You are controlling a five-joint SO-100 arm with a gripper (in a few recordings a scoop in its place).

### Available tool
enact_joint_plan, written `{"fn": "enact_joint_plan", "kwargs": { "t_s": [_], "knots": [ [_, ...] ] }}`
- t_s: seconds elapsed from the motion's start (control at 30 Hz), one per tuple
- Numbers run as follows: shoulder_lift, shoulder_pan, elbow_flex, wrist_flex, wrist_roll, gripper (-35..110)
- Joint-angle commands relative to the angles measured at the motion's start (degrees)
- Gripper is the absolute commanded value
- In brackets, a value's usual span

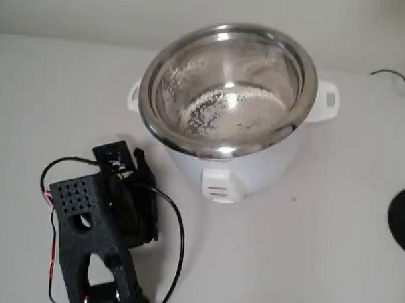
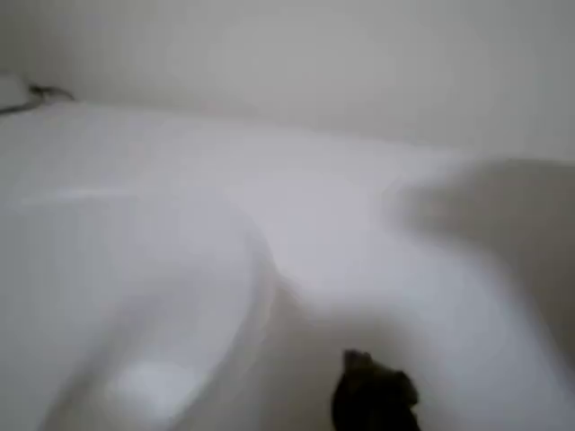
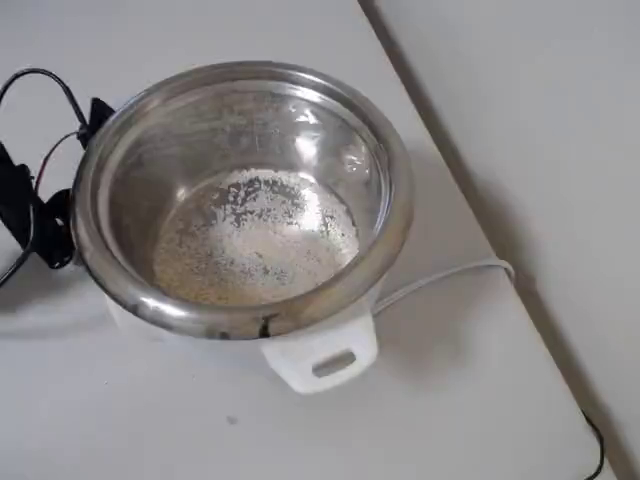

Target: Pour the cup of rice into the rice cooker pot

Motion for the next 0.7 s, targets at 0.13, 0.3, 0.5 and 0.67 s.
{"fn": "enact_joint_plan", "kwargs": {
  "t_s": [0.13,0.3,0.5,0.67],
  "knots": [
    [20.48,2.37,17.14,3.78,5.71,80],
    [39.73,3.6,26.89,13.62,8.7,80],
    [82.27,4.83,32.78,54.32,12.66,80],
    [118.65,3.87,31.46,94.75,16.44,80]
  ]
}}
